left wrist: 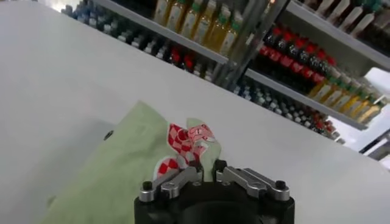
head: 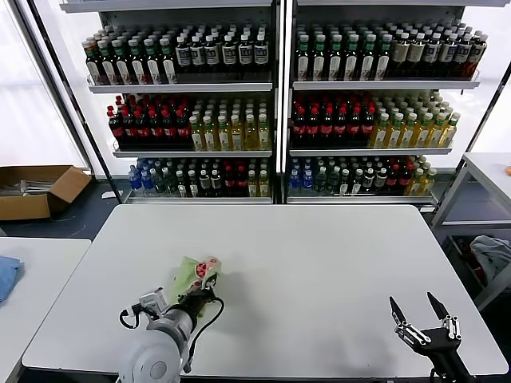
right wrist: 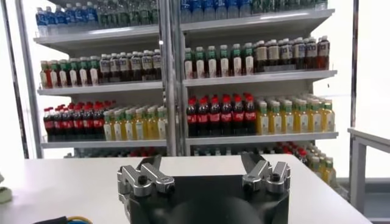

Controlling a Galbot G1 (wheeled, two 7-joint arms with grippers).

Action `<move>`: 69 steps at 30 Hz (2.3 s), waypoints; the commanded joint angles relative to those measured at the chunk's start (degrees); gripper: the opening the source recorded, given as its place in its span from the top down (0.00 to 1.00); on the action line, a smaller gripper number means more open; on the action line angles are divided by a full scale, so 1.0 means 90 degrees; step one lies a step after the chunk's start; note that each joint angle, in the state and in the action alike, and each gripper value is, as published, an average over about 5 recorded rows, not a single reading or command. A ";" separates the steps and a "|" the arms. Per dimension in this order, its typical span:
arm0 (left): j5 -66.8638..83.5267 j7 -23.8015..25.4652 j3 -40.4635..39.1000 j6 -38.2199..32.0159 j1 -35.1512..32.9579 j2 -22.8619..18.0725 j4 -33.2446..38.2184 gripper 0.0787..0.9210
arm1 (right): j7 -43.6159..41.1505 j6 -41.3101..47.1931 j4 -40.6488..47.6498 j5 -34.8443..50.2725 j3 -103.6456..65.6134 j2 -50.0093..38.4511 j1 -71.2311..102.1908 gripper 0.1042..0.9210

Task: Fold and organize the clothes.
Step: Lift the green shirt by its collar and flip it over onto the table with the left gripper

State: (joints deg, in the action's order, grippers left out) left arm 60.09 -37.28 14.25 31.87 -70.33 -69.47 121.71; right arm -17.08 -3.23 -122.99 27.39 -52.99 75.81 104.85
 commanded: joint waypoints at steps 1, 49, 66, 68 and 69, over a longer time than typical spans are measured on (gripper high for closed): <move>0.1359 -0.0454 0.1444 0.0087 0.0301 0.0407 0.0132 0.91 | 0.0000 0.0032 -0.0081 -0.0059 -0.0040 0.0025 0.0048 0.12; 0.0130 -0.0269 -0.1169 -0.0091 0.0456 -0.0575 -0.0480 0.91 | -0.0018 -0.0059 -0.0189 -0.0084 -0.0044 0.0085 0.0179 0.12; 0.1269 -0.0845 -0.0591 -0.0689 0.0965 -0.0845 -0.0478 0.88 | 0.0283 0.0642 -0.0553 -0.0818 0.1279 -0.0239 -0.0145 0.12; 0.1371 -0.0816 -0.0483 -0.0681 0.0928 -0.0853 -0.0437 0.82 | 0.0446 0.0909 -0.0470 -0.0887 0.1529 -0.0243 -0.0399 0.12; 0.1425 -0.0799 -0.0412 -0.0670 0.0896 -0.0846 -0.0394 0.79 | 0.0532 0.1038 -0.0419 -0.0928 0.1691 -0.0232 -0.0536 0.12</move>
State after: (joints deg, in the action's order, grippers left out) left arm 68.10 -41.55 11.43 28.28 -64.03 -75.02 117.82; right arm -15.34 0.09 -126.91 22.20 -45.85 74.80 105.04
